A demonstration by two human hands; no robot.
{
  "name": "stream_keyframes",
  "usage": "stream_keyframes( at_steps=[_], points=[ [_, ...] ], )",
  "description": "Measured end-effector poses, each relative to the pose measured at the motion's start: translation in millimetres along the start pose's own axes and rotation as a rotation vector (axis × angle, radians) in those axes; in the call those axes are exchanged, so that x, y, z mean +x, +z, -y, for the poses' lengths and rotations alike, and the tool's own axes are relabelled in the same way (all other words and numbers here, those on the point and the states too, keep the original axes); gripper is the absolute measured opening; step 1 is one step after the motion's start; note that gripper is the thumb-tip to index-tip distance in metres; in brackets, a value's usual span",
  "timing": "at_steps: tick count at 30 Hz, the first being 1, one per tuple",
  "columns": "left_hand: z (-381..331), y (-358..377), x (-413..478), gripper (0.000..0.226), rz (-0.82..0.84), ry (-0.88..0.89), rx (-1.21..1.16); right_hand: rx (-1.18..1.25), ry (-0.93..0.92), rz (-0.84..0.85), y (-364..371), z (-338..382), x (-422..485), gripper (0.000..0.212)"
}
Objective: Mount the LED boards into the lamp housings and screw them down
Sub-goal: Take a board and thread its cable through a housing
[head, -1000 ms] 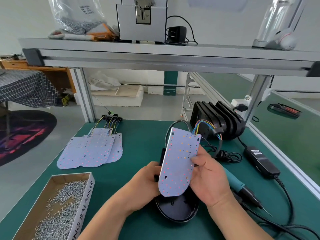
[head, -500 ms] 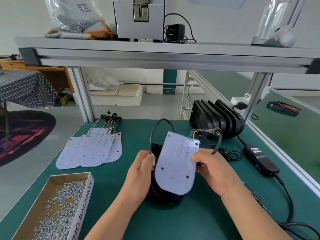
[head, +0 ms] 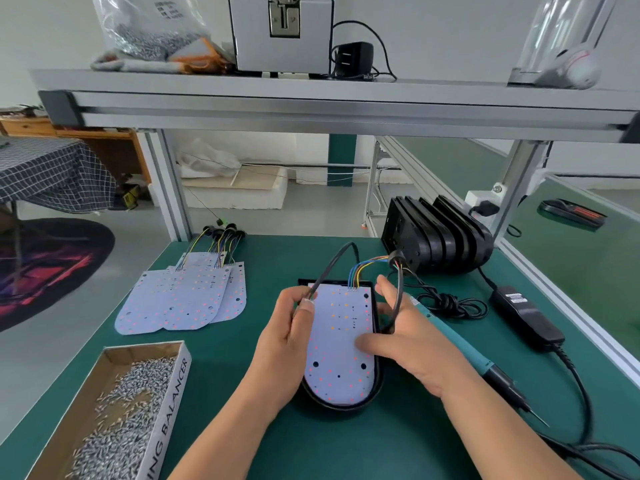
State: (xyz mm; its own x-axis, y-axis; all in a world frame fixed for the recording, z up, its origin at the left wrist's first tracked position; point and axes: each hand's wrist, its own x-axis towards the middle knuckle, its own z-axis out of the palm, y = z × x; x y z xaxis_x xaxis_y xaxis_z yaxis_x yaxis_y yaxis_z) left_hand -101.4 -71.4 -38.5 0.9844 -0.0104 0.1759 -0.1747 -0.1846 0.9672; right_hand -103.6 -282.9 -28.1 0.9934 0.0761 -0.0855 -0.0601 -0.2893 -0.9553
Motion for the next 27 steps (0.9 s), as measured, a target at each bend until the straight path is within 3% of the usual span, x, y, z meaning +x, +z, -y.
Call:
stream_keyframes(
  at_steps=[2,6,8,10,15,21,23,27],
  points=[
    [-2,0,-1,0.022,-0.023,0.021,-0.005,-0.034,0.010,0.000,-4,3,-2,0.125],
    [-4,-5,0,0.022,-0.024,0.034,0.009,0.160,-0.154,-0.214,-9,17,-4,0.100],
    [-2,-10,3,0.019,0.006,0.043,0.026,0.275,-0.277,-0.303,-12,18,-5,0.098],
    [1,-14,5,0.018,0.045,0.059,0.058,0.265,-0.416,-0.367,-13,19,-9,0.089],
    [5,-20,8,0.017,0.132,0.073,0.151,-0.327,-0.691,-0.554,-12,24,-13,0.044],
    [0,-20,6,0.019,0.180,0.134,0.240,-1.078,-0.726,-0.449,0,27,-14,0.044],
    [0,-19,5,0.020,0.174,0.147,0.241,-1.106,-0.698,-0.439,-2,26,-13,0.042],
    [-3,-15,3,0.037,0.153,0.088,0.201,-0.867,-0.615,-0.474,0,24,-11,0.015]
  ],
)
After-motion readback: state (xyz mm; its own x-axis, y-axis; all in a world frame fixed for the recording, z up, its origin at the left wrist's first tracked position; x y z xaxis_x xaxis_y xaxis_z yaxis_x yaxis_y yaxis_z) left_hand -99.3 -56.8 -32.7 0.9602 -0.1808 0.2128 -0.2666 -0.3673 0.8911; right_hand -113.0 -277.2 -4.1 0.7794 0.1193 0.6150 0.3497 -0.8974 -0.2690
